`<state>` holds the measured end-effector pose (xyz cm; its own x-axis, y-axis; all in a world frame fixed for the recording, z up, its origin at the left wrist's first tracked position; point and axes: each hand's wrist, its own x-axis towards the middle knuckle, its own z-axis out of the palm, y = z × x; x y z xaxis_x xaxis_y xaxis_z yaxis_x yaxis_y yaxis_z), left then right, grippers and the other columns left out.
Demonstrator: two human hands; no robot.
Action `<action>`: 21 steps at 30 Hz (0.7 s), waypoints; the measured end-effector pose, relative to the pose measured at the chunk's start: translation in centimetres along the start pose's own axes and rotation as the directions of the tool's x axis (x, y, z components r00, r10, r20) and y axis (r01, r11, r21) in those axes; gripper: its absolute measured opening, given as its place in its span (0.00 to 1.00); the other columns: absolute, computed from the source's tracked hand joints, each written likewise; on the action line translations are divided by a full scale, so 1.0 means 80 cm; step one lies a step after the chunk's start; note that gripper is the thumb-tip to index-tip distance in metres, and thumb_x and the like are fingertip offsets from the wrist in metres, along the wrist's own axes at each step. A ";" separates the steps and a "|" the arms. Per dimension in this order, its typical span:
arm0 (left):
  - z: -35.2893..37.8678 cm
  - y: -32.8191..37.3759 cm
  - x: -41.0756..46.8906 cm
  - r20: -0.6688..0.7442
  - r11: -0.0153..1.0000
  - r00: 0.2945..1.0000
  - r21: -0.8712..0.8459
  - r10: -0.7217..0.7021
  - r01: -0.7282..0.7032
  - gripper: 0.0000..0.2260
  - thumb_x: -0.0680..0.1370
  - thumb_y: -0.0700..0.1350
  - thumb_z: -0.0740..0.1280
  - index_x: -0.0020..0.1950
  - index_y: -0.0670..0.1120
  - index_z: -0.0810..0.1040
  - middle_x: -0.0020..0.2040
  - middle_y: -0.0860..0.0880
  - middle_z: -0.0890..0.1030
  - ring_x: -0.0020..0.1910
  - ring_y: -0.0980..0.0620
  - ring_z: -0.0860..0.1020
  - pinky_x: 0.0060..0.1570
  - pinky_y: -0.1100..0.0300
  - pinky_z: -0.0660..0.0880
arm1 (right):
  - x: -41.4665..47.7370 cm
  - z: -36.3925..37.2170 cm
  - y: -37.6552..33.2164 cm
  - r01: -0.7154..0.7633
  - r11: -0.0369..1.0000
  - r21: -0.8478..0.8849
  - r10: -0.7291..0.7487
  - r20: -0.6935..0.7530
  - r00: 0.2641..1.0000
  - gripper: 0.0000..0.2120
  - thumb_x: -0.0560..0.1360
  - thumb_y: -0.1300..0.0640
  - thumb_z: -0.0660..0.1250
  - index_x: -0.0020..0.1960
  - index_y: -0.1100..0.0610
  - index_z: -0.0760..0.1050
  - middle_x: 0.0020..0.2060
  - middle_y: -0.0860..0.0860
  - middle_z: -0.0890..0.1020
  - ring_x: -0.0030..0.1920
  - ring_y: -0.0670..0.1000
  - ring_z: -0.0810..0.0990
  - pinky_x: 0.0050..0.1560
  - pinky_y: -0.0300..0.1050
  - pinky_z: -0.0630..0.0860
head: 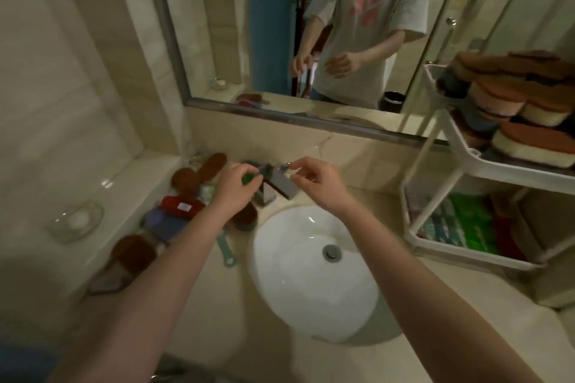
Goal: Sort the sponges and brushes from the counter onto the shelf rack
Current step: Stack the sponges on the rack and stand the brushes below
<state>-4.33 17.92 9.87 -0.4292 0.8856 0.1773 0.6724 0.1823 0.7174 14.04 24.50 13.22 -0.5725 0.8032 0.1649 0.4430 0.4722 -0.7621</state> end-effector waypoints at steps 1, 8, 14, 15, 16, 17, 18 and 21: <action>-0.011 -0.021 -0.004 0.033 0.999 0.998 0.020 -0.050 0.050 0.11 0.76 0.44 0.67 0.55 0.40 0.79 0.53 0.44 0.77 0.54 0.46 0.76 0.51 0.62 0.68 | 0.007 0.021 -0.003 -0.010 1.000 -0.006 0.010 0.018 1.000 0.09 0.74 0.60 0.68 0.54 0.58 0.80 0.43 0.53 0.82 0.42 0.50 0.79 0.50 0.50 0.78; -0.074 -0.156 -0.029 0.039 0.945 0.946 0.070 -0.323 0.320 0.10 0.75 0.45 0.68 0.52 0.40 0.79 0.51 0.44 0.81 0.52 0.46 0.78 0.53 0.57 0.72 | 0.042 0.146 -0.014 -0.074 0.994 -0.075 0.086 0.172 0.981 0.11 0.74 0.56 0.68 0.55 0.57 0.79 0.49 0.54 0.83 0.49 0.54 0.80 0.53 0.51 0.77; -0.104 -0.228 -0.055 0.029 0.883 0.883 0.040 -0.469 0.467 0.04 0.75 0.42 0.67 0.43 0.45 0.73 0.42 0.44 0.75 0.44 0.49 0.73 0.47 0.55 0.70 | 0.069 0.222 -0.003 -0.107 0.959 -0.261 0.187 0.303 0.934 0.12 0.74 0.52 0.67 0.53 0.57 0.79 0.50 0.54 0.82 0.52 0.55 0.79 0.54 0.50 0.77; -0.105 -0.237 -0.057 0.039 0.875 0.874 0.053 -0.484 0.482 0.04 0.75 0.43 0.67 0.44 0.45 0.73 0.42 0.45 0.74 0.44 0.50 0.73 0.46 0.57 0.69 | 0.073 0.233 0.000 -0.094 0.951 -0.295 0.193 0.328 0.925 0.12 0.74 0.50 0.66 0.51 0.57 0.79 0.49 0.53 0.82 0.50 0.55 0.80 0.52 0.49 0.77; -0.106 -0.242 -0.058 0.054 0.867 0.865 0.071 -0.498 0.494 0.04 0.75 0.43 0.67 0.47 0.46 0.73 0.44 0.46 0.74 0.45 0.50 0.73 0.47 0.57 0.68 | 0.076 0.244 0.000 -0.088 0.944 -0.318 0.202 0.346 0.916 0.12 0.75 0.48 0.65 0.49 0.56 0.79 0.47 0.53 0.82 0.49 0.55 0.80 0.50 0.47 0.77; -0.105 -0.250 -0.059 0.064 0.861 0.860 0.091 -0.507 0.501 0.05 0.75 0.44 0.67 0.50 0.46 0.74 0.45 0.46 0.74 0.47 0.49 0.74 0.48 0.58 0.68 | 0.080 0.256 0.003 -0.088 0.942 -0.323 0.207 0.357 0.911 0.12 0.76 0.47 0.64 0.49 0.56 0.78 0.46 0.52 0.81 0.49 0.55 0.80 0.49 0.46 0.76; -0.104 -0.256 -0.058 0.066 0.856 0.857 0.123 -0.512 0.502 0.08 0.75 0.44 0.67 0.52 0.45 0.75 0.48 0.46 0.75 0.50 0.48 0.75 0.50 0.57 0.69 | 0.084 0.266 0.004 -0.090 0.939 -0.332 0.215 0.363 0.906 0.13 0.76 0.46 0.62 0.50 0.55 0.77 0.47 0.52 0.80 0.49 0.55 0.79 0.49 0.47 0.76; -0.100 -0.265 -0.053 0.036 0.834 0.853 0.234 -0.520 0.499 0.14 0.74 0.47 0.68 0.56 0.41 0.76 0.55 0.42 0.77 0.54 0.44 0.75 0.51 0.54 0.70 | 0.101 0.296 0.009 -0.007 0.890 -0.457 0.203 0.383 0.901 0.17 0.77 0.43 0.59 0.55 0.54 0.75 0.52 0.54 0.79 0.52 0.56 0.79 0.53 0.49 0.76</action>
<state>-21.56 6.89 -0.71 -0.6941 0.6763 -0.2467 0.4878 0.6939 0.5296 -6.60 22.72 -0.79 -0.6901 0.6808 -0.2456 0.7129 0.5807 -0.3932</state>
